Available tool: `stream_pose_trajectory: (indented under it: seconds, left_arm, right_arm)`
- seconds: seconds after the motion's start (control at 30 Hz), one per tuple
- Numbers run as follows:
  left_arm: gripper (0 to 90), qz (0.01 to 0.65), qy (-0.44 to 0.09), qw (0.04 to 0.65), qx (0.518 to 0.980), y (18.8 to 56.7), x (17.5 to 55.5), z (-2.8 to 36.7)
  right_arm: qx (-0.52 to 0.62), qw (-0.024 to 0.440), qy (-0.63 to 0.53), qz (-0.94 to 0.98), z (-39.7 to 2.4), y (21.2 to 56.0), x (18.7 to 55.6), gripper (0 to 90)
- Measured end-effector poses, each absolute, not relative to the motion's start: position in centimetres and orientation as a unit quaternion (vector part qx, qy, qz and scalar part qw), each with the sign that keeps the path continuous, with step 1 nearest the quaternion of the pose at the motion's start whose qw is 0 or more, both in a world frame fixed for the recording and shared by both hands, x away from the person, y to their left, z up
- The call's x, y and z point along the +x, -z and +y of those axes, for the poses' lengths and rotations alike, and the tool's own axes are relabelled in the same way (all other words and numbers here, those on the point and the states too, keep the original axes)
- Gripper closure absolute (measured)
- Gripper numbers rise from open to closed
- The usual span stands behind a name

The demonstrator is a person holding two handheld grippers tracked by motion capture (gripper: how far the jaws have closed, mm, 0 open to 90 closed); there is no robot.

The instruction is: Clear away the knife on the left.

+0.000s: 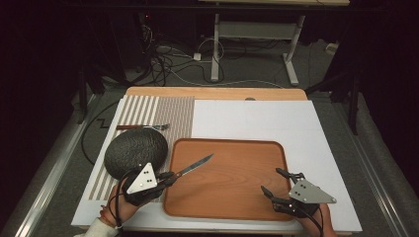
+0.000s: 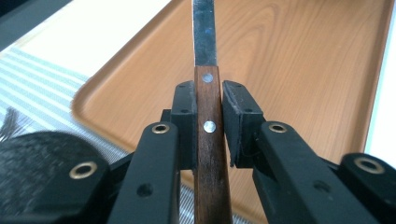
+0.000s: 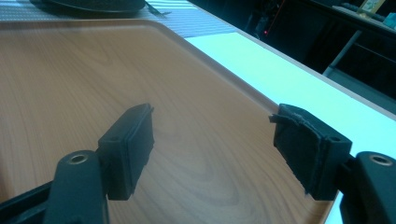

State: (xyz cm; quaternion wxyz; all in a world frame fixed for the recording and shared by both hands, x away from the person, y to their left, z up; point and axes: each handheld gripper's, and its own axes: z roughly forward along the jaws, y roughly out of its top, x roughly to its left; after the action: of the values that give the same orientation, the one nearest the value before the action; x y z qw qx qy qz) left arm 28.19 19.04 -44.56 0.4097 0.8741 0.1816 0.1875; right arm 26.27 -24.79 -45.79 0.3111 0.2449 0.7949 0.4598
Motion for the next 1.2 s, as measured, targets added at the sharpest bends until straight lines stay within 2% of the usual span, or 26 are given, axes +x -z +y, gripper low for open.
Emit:
stream_pose_trajectory:
  seconds: [0.6, 1.2]
  left_arm:
    - [74.0, 0.145, -0.150, 0.364, 0.908, 46.3, 28.8, 14.3]
    - [72.6, 0.142, -0.135, 0.339, 0.920, 47.8, 28.3, 12.7]
  right_arm:
    - [0.244, 0.309, -0.453, 0.800, -24.7, 46.0, 26.4, 29.2]
    - [0.243, 0.307, -0.443, 0.806, -24.6, 46.2, 26.4, 29.3]
